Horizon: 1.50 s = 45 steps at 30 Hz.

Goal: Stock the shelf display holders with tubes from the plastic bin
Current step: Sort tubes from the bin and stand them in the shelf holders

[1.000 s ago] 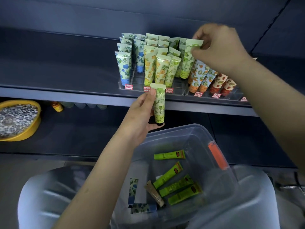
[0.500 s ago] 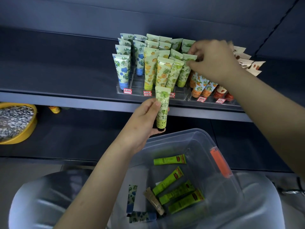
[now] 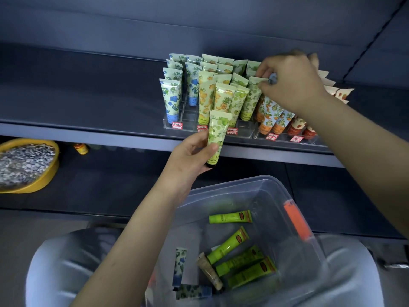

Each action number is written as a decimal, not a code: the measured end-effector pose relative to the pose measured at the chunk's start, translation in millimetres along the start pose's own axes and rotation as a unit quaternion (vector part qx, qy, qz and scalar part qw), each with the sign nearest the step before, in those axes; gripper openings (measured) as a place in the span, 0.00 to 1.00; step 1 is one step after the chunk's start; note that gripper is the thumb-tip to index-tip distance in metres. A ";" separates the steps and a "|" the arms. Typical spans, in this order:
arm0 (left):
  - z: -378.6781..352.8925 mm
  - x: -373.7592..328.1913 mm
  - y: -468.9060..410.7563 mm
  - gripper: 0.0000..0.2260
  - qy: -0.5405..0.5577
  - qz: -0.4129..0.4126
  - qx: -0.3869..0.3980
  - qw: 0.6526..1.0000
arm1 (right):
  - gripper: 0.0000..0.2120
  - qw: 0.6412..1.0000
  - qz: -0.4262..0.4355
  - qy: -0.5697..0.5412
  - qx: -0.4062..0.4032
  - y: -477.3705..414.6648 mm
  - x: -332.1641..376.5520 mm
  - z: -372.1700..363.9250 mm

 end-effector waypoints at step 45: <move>62.6 -3.5 -53.9 0.32 -0.411 -0.099 -0.295 0.857 | 0.13 0.995 0.056 0.071 0.027 23.8 13.6 17.5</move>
Point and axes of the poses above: each hand's wrist, its own y-axis away from the middle knuckle, its own z-axis out of the back of the hand, x = y × z, the point moved 6 cm from there along -y, towards the middle knuckle, and after that the axes turned 4 degrees about -z, right-handed, at the moved point
